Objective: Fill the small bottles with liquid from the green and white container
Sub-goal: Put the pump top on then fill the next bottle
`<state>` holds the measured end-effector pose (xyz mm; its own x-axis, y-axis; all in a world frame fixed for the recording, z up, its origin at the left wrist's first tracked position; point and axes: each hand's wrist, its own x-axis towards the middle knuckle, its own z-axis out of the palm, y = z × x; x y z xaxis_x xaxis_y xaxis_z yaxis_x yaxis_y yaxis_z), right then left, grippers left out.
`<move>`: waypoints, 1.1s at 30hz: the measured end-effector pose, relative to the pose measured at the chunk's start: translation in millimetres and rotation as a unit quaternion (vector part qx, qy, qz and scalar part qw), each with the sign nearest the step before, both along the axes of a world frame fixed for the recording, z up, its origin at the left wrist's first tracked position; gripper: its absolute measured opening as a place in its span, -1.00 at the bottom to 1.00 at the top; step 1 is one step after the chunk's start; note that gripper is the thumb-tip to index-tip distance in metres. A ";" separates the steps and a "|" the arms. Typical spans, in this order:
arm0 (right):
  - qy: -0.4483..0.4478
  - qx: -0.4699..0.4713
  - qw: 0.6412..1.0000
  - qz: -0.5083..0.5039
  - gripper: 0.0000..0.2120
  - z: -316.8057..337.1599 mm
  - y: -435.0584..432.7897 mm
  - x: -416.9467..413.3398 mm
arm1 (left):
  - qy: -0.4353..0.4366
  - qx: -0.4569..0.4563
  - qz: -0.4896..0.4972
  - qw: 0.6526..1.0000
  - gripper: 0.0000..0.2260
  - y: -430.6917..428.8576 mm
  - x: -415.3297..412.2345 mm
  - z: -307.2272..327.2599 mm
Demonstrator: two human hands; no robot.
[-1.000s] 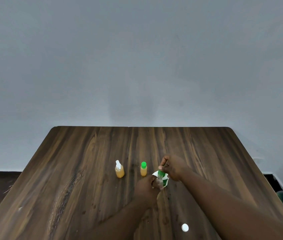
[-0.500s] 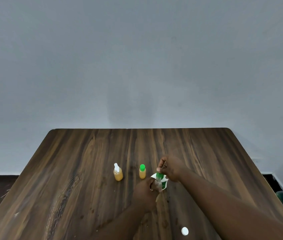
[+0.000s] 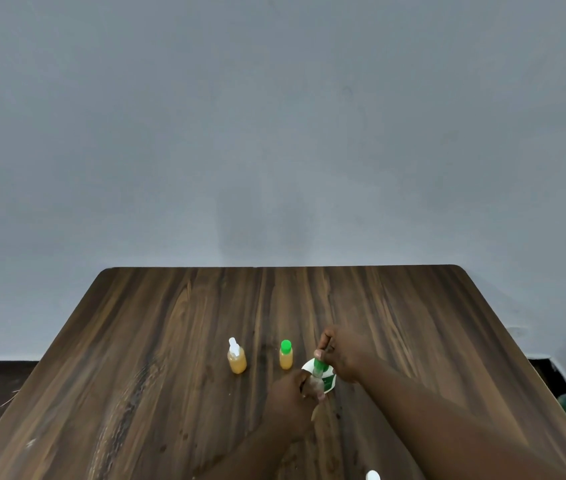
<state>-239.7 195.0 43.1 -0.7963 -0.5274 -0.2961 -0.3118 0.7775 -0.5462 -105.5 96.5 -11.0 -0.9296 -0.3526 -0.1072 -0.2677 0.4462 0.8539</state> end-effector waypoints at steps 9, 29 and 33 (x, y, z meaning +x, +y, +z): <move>0.006 0.006 1.000 -0.005 -0.76 -1.7 -1.4 -1.8 | 0.006 0.004 0.003 1.000 -0.86 0.0 0.2 -1.9; -0.009 -0.003 1.000 -0.006 -0.80 3.1 -6.4 -4.0 | 0.005 0.014 0.025 1.000 -0.92 -2.1 -2.7 4.1; 0.016 0.009 1.000 -0.007 -0.83 -2.0 -2.8 -2.0 | 0.006 -0.004 0.004 1.000 -0.90 -2.4 -0.6 7.9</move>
<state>-241.8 192.2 41.0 -0.8126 -0.5117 -0.2791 -0.3192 0.7913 -0.5215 -106.1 94.1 -3.1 -0.9281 -0.3607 -0.0928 -0.2604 0.4503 0.8540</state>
